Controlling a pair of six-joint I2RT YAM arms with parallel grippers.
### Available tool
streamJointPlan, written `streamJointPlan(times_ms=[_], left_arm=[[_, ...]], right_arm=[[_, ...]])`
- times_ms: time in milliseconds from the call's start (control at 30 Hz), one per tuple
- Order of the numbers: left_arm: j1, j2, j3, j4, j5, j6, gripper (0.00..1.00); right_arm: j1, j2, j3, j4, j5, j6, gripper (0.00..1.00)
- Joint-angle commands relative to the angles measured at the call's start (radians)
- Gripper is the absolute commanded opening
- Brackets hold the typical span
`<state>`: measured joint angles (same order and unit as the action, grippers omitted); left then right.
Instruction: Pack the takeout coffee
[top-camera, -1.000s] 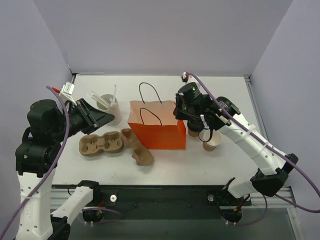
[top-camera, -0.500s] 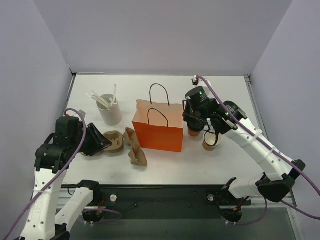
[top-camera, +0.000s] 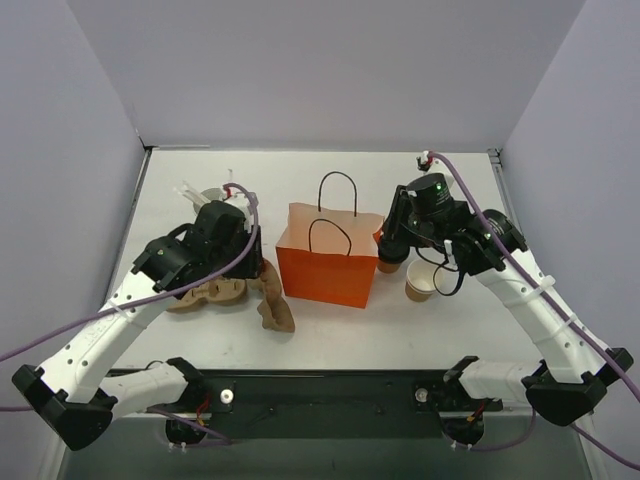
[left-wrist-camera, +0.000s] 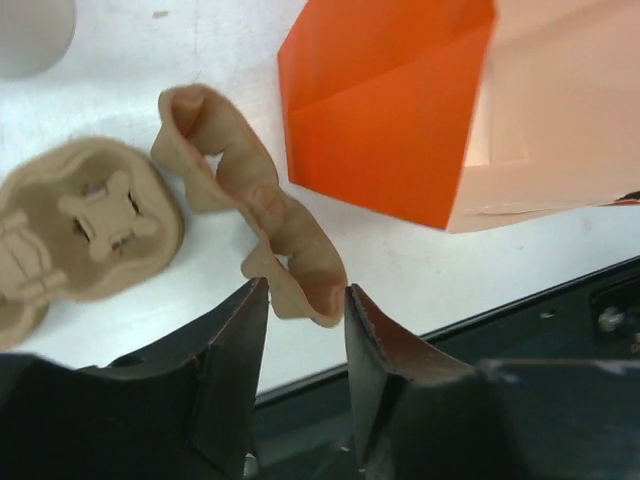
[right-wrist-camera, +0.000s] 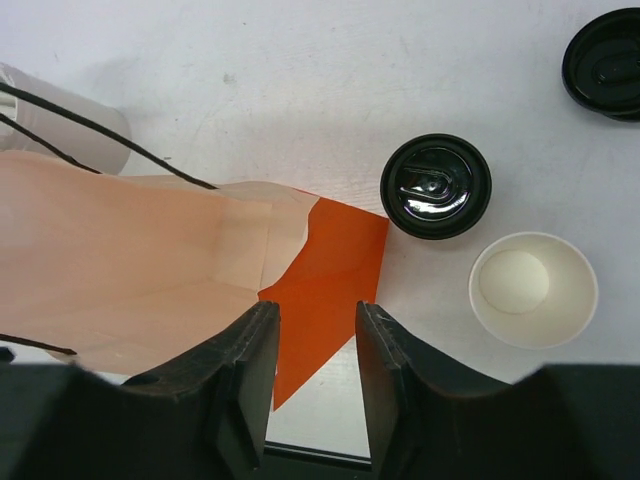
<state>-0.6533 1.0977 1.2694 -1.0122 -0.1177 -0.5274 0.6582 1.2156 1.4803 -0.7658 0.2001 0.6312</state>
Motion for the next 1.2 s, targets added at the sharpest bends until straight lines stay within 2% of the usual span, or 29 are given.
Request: streamJointPlan(times_ms=[0, 133, 233, 267, 300, 333, 500, 567, 667, 800, 933, 1167], left_arm=[[-0.023, -0.053, -0.100, 0.326, 0.072, 0.318, 0.50], [-0.020, -0.035, -0.142, 0.377, 0.147, 0.428, 0.55], [-0.020, 0.008, -0.154, 0.337, 0.147, 0.371, 0.51], [-0.022, 0.016, -0.162, 0.316, 0.126, 0.321, 0.49], [-0.022, 0.021, -0.180, 0.302, 0.071, 0.170, 0.46], [-0.022, 0.021, -0.192, 0.266, 0.011, 0.099, 0.45], [-0.023, -0.076, -0.297, 0.273, 0.007, -0.254, 0.43], [-0.028, -0.164, -0.401, 0.352, 0.013, -0.336, 0.43], [-0.028, -0.240, -0.507, 0.388, -0.042, -0.491, 0.43], [-0.029, -0.225, -0.536, 0.351, -0.056, -0.499, 0.45], [-0.029, -0.164, -0.538, 0.382, -0.030, -0.491, 0.46], [-0.029, -0.113, -0.570, 0.396, -0.031, -0.523, 0.40]], right_arm=[[-0.019, -0.056, 0.044, -0.006, -0.031, -0.013, 0.39], [-0.031, -0.077, 0.063, -0.013, -0.030, -0.034, 0.41], [-0.031, -0.088, 0.071, -0.027, -0.016, -0.042, 0.42], [-0.031, -0.093, 0.072, -0.030, -0.007, -0.044, 0.42], [-0.032, -0.097, 0.074, -0.030, -0.004, -0.045, 0.42], [-0.032, -0.097, 0.077, -0.032, 0.002, -0.047, 0.43], [-0.034, -0.093, 0.107, -0.033, 0.012, -0.054, 0.43], [-0.034, -0.090, 0.118, -0.033, 0.018, -0.059, 0.43], [-0.038, -0.088, 0.126, -0.035, 0.019, -0.059, 0.44], [-0.042, -0.082, 0.136, -0.033, 0.012, -0.064, 0.46], [-0.042, -0.080, 0.138, -0.033, 0.028, -0.074, 0.46], [-0.042, -0.077, 0.129, -0.033, 0.038, -0.073, 0.46]])
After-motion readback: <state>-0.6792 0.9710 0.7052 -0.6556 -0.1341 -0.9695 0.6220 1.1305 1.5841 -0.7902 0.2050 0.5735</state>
